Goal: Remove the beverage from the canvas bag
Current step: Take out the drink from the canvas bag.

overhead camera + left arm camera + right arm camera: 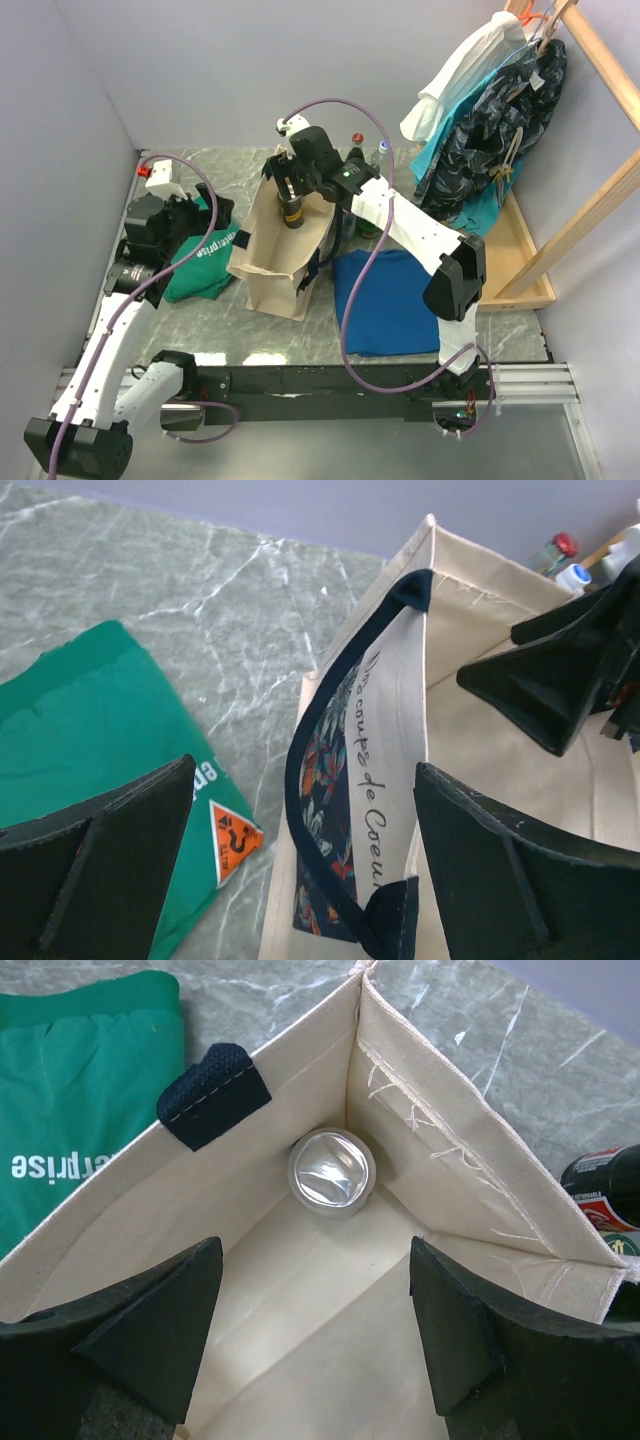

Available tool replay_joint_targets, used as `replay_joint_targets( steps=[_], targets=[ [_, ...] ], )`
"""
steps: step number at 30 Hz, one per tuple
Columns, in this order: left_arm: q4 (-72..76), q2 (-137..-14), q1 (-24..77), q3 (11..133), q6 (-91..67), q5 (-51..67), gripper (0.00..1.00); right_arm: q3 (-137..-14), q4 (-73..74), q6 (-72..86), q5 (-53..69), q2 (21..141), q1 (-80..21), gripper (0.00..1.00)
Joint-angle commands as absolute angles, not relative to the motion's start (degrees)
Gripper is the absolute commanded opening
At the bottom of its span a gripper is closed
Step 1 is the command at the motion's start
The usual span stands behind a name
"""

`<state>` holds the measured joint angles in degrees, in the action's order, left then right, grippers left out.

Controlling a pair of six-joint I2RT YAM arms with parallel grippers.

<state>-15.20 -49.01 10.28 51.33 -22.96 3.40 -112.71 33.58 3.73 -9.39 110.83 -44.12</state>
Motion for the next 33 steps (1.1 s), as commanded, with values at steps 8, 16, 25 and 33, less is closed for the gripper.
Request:
replay_joint_targets(
  steps=[8,16,25,33],
  targets=[
    [-9.58,-50.01,7.21,51.68,-23.11,17.40,0.96,-119.43,35.41,2.46,-10.54,115.83,-44.38,0.81],
    [-9.05,-49.48,7.21,50.89,-23.91,17.05,0.96,-121.30,36.30,2.20,-12.83,119.53,-44.21,0.83],
    [-8.18,-50.10,7.21,50.01,-24.70,17.05,0.96,-119.00,33.14,2.55,-11.25,120.76,-43.42,0.83],
    [-7.73,-50.18,7.21,49.48,-24.87,17.40,0.96,-120.67,33.14,2.81,-11.43,124.19,-43.07,0.83]
  ],
)
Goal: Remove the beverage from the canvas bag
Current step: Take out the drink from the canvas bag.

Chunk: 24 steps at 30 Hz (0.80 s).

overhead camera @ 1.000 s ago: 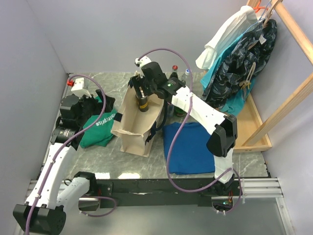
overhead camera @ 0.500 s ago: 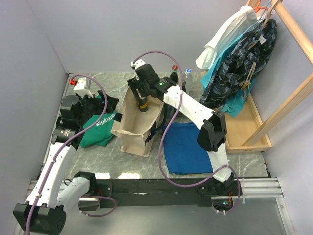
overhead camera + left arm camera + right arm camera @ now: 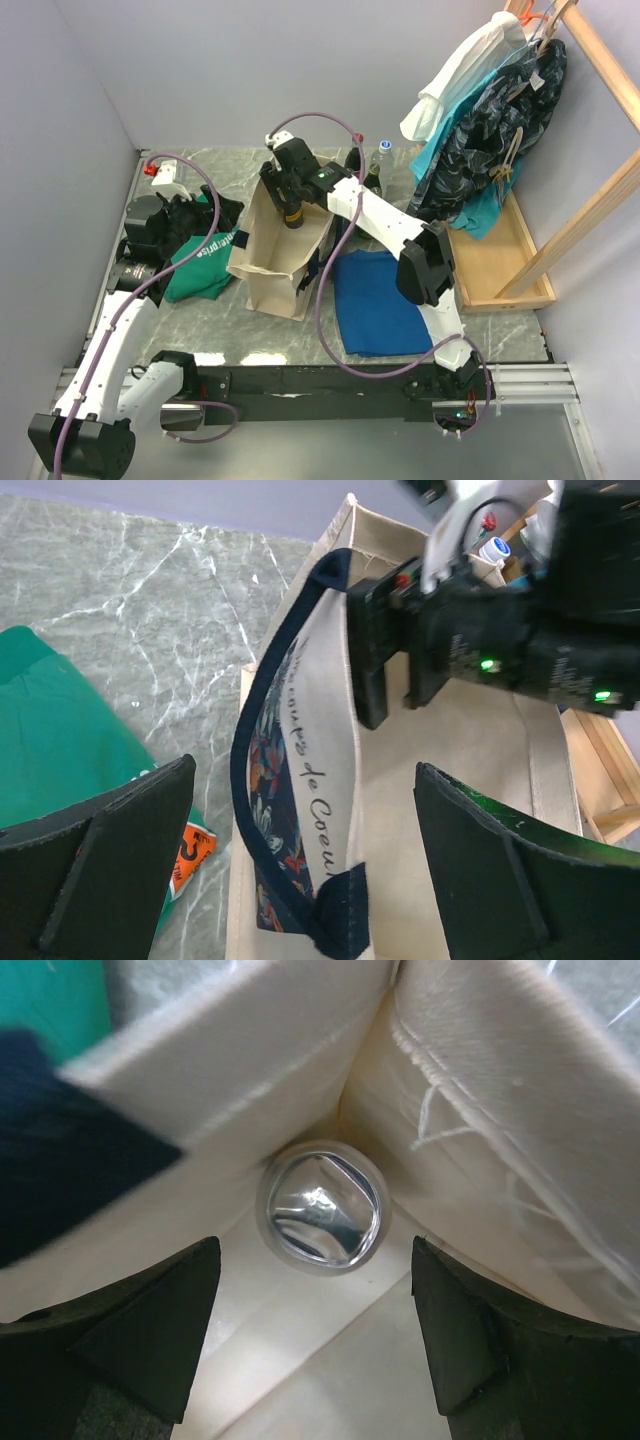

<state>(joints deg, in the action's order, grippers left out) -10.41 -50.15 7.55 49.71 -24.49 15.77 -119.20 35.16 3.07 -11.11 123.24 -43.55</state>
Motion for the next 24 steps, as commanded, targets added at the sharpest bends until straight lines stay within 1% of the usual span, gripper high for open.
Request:
replay_joint_targets(
  steps=[1,24],
  targets=[
    [-8.26,-50.27,7.21,50.00,-24.70,17.40,0.96,-120.85,33.05,2.81,-11.25,124.36,-43.07,0.83],
    [-7.12,-49.92,7.21,48.96,-25.31,18.81,0.96,-124.10,32.87,2.29,-10.55,128.85,-42.63,0.85]
  ],
)
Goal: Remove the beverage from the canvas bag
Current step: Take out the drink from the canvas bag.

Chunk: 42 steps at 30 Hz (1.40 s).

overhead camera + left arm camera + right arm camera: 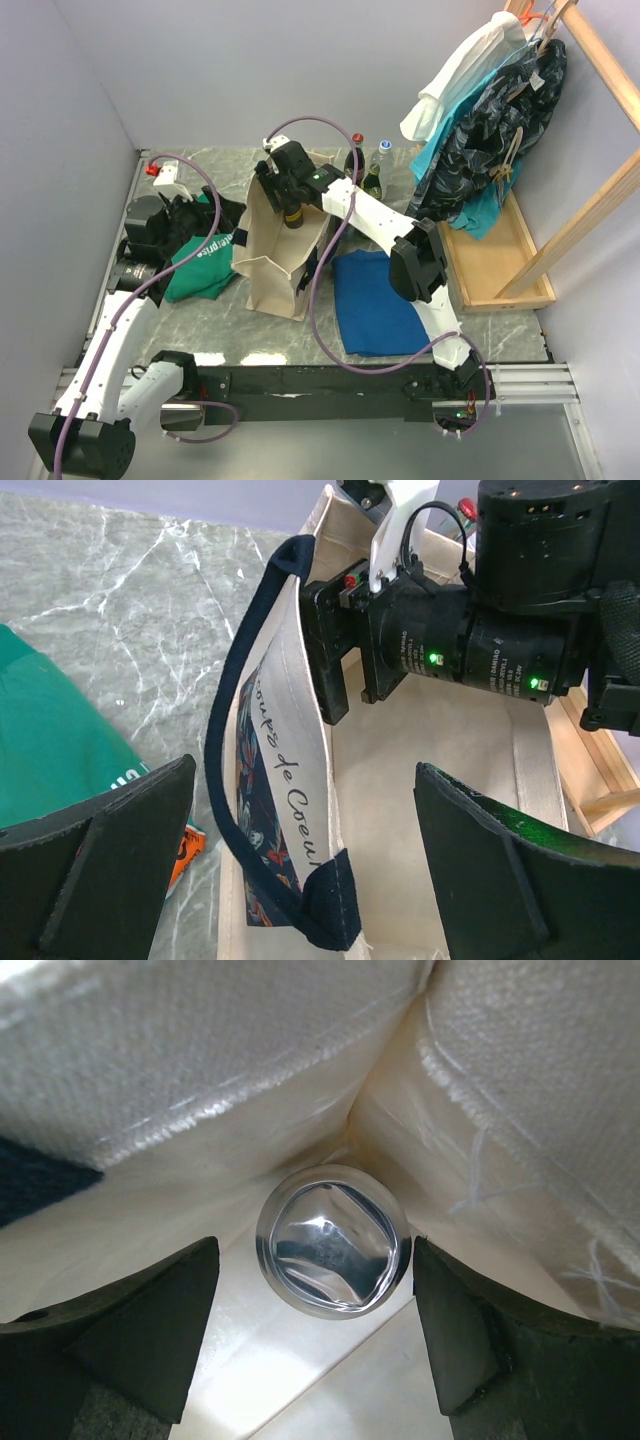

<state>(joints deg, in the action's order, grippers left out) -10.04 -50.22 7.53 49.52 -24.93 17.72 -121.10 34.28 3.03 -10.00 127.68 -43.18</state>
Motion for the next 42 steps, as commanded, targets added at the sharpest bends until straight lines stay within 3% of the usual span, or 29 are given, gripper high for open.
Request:
replay_joint_targets(
  steps=[1,20,25,37,42],
  targets=[
    [-7.21,-49.92,7.21,48.96,-25.40,18.90,0.96,-124.19,32.70,2.29,-10.46,129.02,-42.54,0.85],
    [-6.77,-51.15,7.21,48.78,-25.75,19.77,0.96,-125.77,34.10,2.20,-11.25,131.22,-42.19,0.84],
    [-6.77,-50.89,7.21,48.60,-25.84,19.51,0.96,-125.60,34.19,2.11,-10.81,131.22,-42.19,0.68],
    [-6.86,-50.54,7.21,48.52,-25.75,19.42,0.96,-125.16,34.28,1.93,-10.37,131.40,-42.19,0.54],
    [-6.77,-50.62,7.21,48.52,-25.75,19.42,0.96,-126.21,34.81,2.02,-9.93,131.92,-42.10,0.32]
  ],
)
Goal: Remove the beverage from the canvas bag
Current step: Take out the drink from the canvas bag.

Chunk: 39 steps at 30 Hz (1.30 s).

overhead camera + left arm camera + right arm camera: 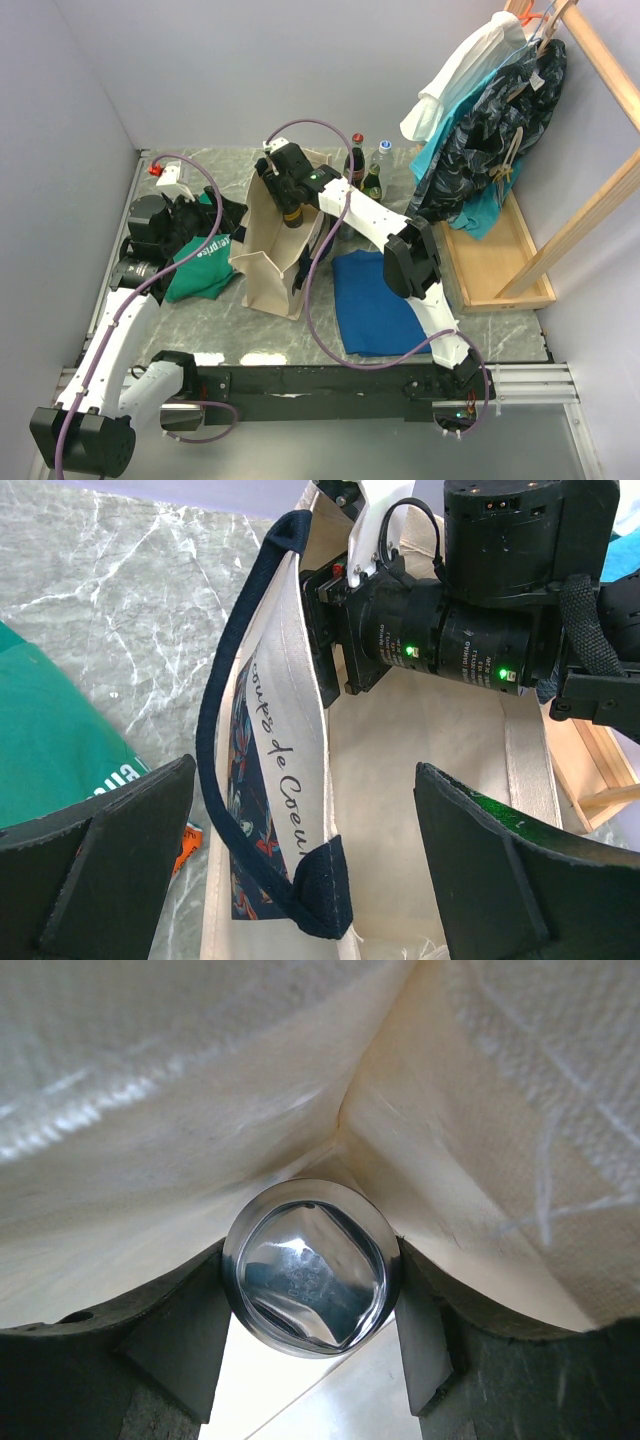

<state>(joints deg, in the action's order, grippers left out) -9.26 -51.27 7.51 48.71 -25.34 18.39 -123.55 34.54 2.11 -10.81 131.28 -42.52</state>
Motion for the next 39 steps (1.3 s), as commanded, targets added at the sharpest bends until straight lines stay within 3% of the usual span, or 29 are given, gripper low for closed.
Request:
replay_joint_targets(
  steps=[1,4,9,39],
  targets=[
    [-6.85,-50.71,7.21,48.43,-25.84,19.51,0.96,-126.12,34.80,2.02,-9.58,131.92,-42.19,0.29],
    [-6.68,-50.97,7.21,48.34,-25.84,19.69,0.96,-125.95,34.81,1.93,-9.58,131.92,-42.19,0.23],
    [-6.68,-50.98,7.29,48.52,-25.93,19.69,0.96,-125.77,34.54,1.93,-9.49,131.49,-42.19,0.00],
    [-7.03,-51.06,7.29,48.52,-25.66,20.04,0.96,-118.13,29.36,2.37,-11.60,117.34,-42.71,0.00]
  ],
)
